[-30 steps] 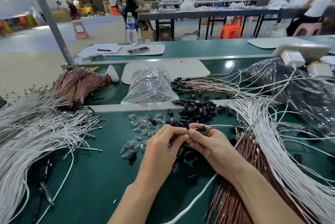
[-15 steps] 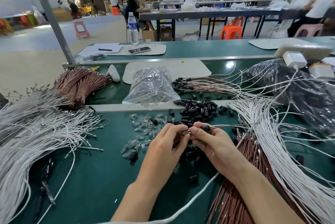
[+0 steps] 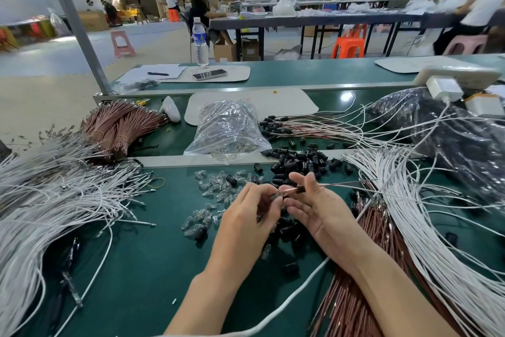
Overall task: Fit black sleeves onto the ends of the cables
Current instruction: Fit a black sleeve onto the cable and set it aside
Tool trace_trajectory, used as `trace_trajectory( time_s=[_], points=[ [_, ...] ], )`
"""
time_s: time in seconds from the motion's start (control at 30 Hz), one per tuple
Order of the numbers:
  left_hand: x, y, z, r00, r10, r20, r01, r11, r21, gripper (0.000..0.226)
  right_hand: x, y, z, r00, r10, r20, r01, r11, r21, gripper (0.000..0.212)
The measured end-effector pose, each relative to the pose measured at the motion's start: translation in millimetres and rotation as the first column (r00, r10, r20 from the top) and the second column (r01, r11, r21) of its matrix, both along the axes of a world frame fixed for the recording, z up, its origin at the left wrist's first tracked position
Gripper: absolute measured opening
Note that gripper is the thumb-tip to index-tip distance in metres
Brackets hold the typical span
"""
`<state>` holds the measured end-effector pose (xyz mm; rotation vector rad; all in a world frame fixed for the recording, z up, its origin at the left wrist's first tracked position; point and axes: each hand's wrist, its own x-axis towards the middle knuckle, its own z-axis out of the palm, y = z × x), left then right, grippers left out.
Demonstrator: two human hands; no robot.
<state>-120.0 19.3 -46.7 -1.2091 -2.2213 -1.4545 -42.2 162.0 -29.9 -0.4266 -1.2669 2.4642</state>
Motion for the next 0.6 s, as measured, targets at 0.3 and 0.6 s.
trace_trajectory(
  time_s=[0.3,0.6],
  points=[
    [0.4,-3.7,1.8,0.999,0.028,0.036,-0.029,0.999,0.027,0.023,-1.0,0.0,0.1,0.998,0.003,0.055,-0.004,1.000,0.027,0.029],
    [3.4,-0.6,1.0,0.997,-0.018,0.075,0.014,0.998,0.057,0.030,0.5,-3.4,-3.5,0.994,0.104,0.013,-0.105,0.993,0.057,0.034]
  ],
)
